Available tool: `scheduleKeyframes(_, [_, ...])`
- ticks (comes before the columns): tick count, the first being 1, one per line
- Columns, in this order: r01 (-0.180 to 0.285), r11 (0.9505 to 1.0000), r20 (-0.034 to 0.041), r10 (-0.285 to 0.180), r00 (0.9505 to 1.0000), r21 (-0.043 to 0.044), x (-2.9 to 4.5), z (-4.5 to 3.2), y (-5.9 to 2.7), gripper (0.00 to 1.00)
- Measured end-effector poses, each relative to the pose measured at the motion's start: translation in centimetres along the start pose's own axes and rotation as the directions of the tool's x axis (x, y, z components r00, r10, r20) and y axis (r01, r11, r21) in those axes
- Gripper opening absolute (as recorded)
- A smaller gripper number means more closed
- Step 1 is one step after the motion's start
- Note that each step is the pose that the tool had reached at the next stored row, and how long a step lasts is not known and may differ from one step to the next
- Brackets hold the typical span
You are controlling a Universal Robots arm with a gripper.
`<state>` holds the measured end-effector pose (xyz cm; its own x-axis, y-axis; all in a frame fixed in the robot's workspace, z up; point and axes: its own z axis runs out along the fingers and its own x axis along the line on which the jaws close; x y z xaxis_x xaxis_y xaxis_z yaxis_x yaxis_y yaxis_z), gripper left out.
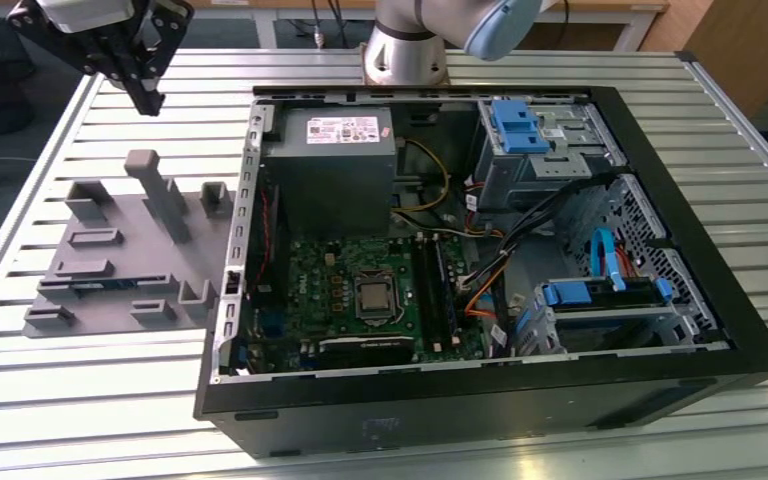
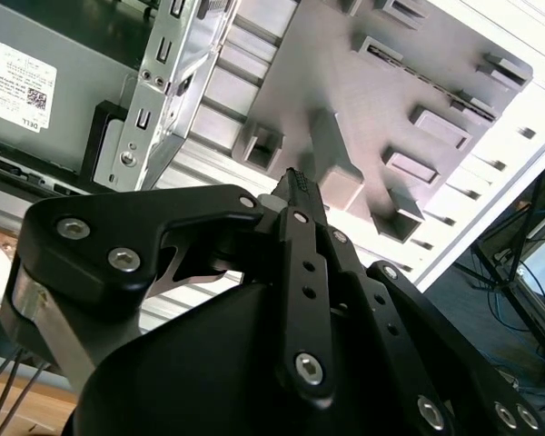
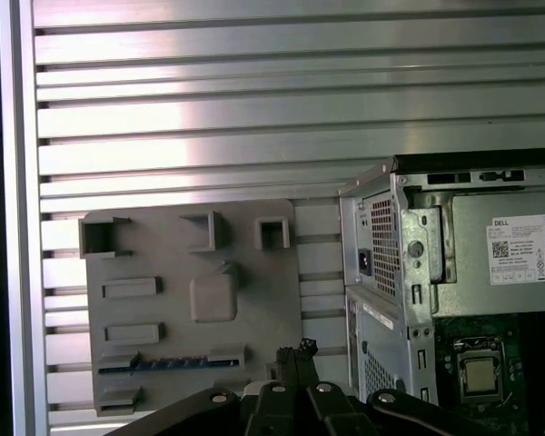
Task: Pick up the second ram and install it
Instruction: 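Reach for the second ram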
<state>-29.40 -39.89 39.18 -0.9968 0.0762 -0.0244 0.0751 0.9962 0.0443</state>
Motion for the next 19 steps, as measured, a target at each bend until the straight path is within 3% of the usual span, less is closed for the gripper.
scheduleKeyframes(3, [0.000, 1.0000, 0.0000, 0.000, 1.0000, 0.0000, 0.05, 0.00, -0.01, 0.11])
scheduleKeyframes(7, [0.000, 1.0000, 0.0000, 0.000, 1.0000, 0.0000, 0.75, -0.02, -0.06, 0.11])
scheduleKeyframes(19, [0.000, 1.0000, 0.0000, 0.000, 1.0000, 0.0000, 0.85, -0.02, -0.06, 0.11])
